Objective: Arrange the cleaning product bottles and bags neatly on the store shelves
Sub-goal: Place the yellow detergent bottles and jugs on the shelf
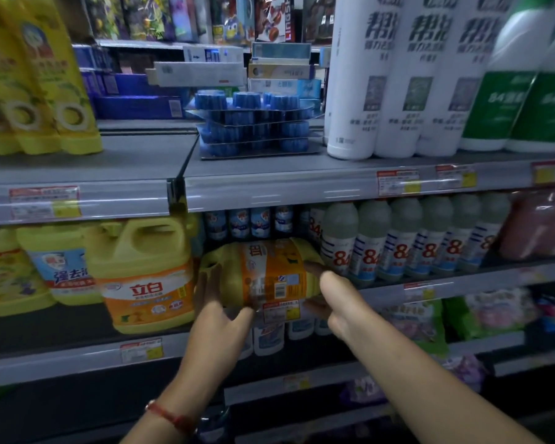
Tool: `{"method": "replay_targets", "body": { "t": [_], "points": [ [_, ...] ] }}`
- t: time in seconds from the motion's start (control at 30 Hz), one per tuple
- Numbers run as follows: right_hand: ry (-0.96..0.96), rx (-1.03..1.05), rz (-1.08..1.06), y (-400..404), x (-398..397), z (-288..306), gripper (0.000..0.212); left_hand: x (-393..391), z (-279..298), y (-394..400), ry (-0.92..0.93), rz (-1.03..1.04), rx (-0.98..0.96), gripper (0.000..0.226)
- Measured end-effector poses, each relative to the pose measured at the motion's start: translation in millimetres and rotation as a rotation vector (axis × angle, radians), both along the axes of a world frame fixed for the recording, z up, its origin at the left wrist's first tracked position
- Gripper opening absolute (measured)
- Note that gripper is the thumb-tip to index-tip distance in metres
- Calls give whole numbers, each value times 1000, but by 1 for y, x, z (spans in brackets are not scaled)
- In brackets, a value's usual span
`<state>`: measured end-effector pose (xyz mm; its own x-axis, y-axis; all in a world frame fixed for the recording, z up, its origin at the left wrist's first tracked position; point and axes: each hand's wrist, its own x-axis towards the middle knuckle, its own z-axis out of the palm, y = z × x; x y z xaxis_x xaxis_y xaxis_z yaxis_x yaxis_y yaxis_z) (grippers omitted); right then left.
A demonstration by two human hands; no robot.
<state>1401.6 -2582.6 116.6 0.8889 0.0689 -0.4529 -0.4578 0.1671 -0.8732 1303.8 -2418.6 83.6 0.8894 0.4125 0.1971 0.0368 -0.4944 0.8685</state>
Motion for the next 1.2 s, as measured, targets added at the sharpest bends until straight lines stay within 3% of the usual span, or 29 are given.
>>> {"method": "replay_targets", "body": {
  "t": [0.07, 0.27, 0.43, 0.53, 0.63, 0.77, 0.8, 0.97, 1.0, 1.1, 1.2],
  "points": [
    [-7, 35, -18, 2, 0, 2, 14, 8, 3, -2, -26, 19, -19, 62],
    [-31, 117, -126, 14, -7, 4, 38, 14, 15, -25, 4, 100, -245, 17],
    [-69, -93, -188, 10, -12, -12, 53, 7, 20, -33, -94, 147, -350, 13],
    [-69, -107, -170, 3, -28, -13, 65, 1, 10, -33, -128, 199, -271, 34],
    [-62, 12, -125, -7, -47, -10, 85, -13, 10, -37, -193, 197, -285, 44],
    [-67, 233, 58, -28, -74, 2, 40, -35, 11, -40, -342, 176, -354, 37],
    [-59, 287, 115, -34, -81, 6, 40, -40, 12, -39, -373, 178, -340, 37],
    [-53, 408, 334, -52, -98, 9, 88, -63, 18, -41, -509, 140, -271, 46],
    [-49, 458, 346, -52, -101, 11, 90, -68, 18, -42, -529, 133, -246, 47],
    [-47, 461, 340, -52, -106, 12, 66, -84, 17, -44, -597, 104, -77, 53],
    [-62, 443, 323, -47, -116, 6, 58, -93, 18, -39, -632, 27, 13, 69]
  ]
}}
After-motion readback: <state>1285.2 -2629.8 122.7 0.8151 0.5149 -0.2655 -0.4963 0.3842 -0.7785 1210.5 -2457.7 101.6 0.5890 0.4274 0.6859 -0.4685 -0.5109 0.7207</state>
